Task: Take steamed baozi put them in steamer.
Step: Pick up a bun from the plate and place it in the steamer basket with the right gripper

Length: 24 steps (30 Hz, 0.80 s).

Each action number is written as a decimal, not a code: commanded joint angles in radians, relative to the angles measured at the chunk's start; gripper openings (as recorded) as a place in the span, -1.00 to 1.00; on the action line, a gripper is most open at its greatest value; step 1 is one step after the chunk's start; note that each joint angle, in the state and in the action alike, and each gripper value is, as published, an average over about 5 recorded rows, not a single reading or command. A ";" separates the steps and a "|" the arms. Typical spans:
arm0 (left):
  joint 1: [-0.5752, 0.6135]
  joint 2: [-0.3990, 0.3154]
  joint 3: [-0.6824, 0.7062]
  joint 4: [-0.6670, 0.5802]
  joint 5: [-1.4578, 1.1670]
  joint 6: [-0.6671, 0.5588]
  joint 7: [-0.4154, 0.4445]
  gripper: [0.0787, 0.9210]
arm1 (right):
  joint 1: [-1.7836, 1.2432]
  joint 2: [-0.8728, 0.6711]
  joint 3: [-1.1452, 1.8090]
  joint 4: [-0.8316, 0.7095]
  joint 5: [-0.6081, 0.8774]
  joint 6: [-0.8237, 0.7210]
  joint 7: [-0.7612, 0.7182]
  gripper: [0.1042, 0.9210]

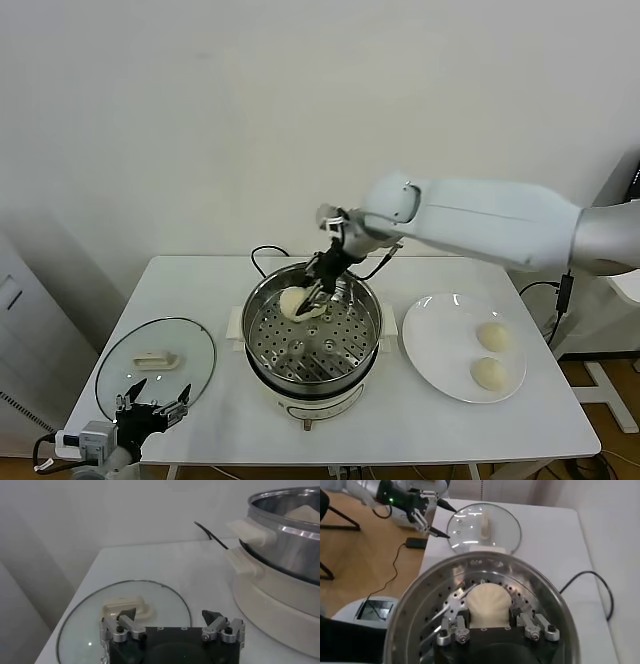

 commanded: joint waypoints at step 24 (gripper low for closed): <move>0.006 0.005 -0.008 0.001 -0.009 -0.004 0.000 0.77 | -0.099 0.113 0.011 -0.080 -0.023 -0.067 0.099 0.40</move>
